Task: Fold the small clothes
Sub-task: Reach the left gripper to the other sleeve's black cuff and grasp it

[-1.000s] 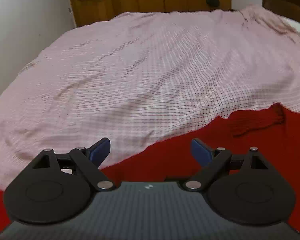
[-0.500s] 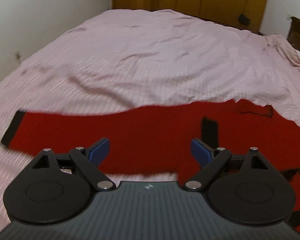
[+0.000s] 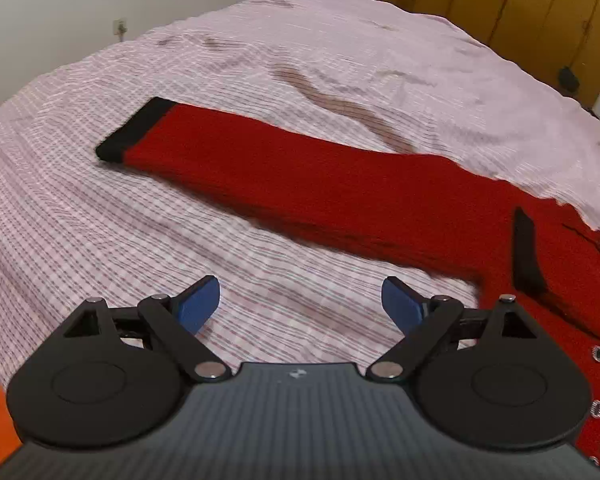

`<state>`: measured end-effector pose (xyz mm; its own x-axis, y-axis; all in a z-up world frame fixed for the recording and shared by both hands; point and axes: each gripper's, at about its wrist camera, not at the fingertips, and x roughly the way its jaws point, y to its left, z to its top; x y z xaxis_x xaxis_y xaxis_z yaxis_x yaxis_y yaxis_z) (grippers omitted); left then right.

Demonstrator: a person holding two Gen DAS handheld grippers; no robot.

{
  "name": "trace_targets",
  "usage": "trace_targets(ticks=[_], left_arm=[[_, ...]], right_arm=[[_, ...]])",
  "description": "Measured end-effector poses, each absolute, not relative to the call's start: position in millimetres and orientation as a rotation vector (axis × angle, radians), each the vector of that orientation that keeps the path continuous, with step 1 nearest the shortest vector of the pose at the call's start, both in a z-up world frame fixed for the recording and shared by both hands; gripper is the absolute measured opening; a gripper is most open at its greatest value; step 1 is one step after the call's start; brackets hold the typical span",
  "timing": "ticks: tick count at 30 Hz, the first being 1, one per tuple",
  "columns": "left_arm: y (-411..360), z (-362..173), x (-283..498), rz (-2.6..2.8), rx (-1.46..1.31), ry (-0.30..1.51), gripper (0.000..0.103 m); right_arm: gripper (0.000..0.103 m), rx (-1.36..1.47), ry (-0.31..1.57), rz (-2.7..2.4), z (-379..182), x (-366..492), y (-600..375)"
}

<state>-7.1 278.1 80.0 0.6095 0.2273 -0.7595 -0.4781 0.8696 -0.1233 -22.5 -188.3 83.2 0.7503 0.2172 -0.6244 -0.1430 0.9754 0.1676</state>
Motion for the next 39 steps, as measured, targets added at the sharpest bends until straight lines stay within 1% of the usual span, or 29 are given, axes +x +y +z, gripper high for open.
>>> trace_targets(ticks=[15,25,32,39], left_arm=[[334,62,33,0.455,-0.431,0.770,0.092],[353,46,63,0.462,-0.441,0.760,0.092],[362,30,72,0.474,-0.436,0.757,0.092],[362,26,79,0.482,-0.392,0.744,0.092]], right_arm=[[0.055,0.100,0.752,0.154,46,-13,-160],[0.055,0.083,0.764,0.139,41,-8,-157],[0.055,0.086,0.766,0.138,38,-5,-157],[0.056,0.079,0.763,0.136,37,-3,-155]])
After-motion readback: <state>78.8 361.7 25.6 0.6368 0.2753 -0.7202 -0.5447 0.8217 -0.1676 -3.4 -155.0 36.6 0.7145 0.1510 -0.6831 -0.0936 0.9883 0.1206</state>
